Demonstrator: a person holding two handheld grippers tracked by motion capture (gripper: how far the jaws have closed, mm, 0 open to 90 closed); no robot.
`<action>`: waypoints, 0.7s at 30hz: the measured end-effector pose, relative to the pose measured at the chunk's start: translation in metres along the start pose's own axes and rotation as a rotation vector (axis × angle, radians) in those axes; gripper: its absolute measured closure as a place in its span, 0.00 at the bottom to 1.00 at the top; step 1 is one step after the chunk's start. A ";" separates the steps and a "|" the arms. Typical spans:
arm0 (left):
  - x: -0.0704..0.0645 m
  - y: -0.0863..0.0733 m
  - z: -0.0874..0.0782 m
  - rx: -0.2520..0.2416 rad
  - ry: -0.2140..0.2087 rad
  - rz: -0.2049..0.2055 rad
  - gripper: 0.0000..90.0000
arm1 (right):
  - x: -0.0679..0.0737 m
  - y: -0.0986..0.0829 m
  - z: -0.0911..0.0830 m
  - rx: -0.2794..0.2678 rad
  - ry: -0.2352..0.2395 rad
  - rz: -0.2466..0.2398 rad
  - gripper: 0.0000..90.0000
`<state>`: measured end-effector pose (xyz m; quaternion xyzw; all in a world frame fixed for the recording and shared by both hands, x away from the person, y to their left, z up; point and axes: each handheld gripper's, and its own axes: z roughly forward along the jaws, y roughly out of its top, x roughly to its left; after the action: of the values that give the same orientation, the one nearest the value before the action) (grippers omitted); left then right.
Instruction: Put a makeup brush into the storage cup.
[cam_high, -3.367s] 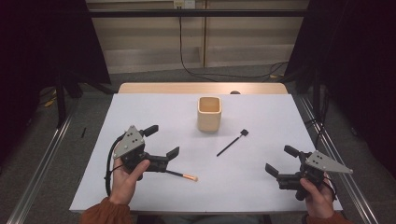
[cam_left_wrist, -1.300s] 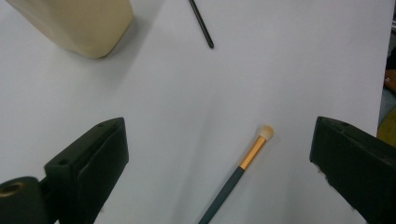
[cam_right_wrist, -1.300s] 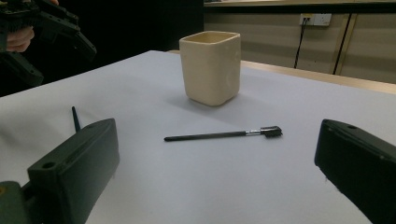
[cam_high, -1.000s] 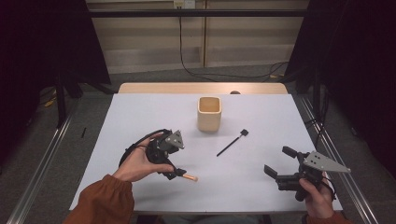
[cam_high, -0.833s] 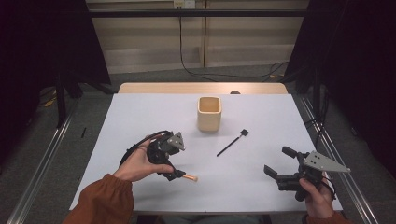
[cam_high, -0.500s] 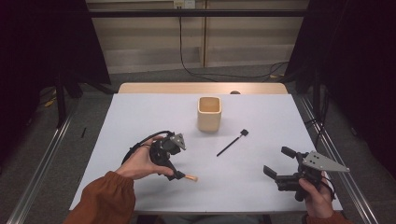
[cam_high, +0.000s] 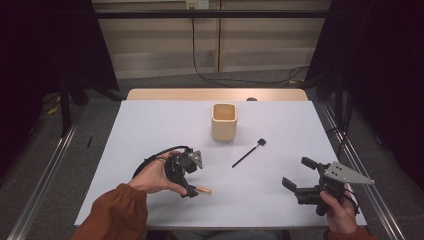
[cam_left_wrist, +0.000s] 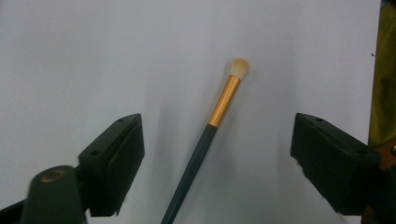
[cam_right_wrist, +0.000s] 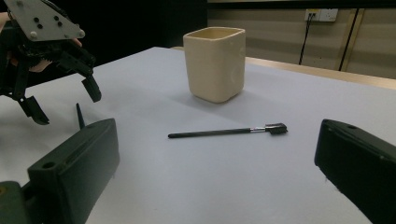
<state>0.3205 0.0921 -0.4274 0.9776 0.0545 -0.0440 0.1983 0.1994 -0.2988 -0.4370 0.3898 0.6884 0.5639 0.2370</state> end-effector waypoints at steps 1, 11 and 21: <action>-0.001 -0.001 0.005 0.009 -0.003 0.002 0.23 | 0.000 0.000 0.000 -0.001 0.001 0.000 0.00; -0.002 0.003 0.016 0.088 -0.007 0.036 0.43 | 0.000 0.000 0.001 0.006 -0.001 -0.008 0.00; -0.004 0.004 0.024 0.142 0.036 0.054 0.51 | 0.001 -0.001 0.002 0.015 0.006 -0.002 0.00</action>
<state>0.3150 0.0788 -0.4470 0.9910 0.0284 -0.0246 0.1284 0.2006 -0.2972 -0.4380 0.3889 0.6937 0.5598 0.2327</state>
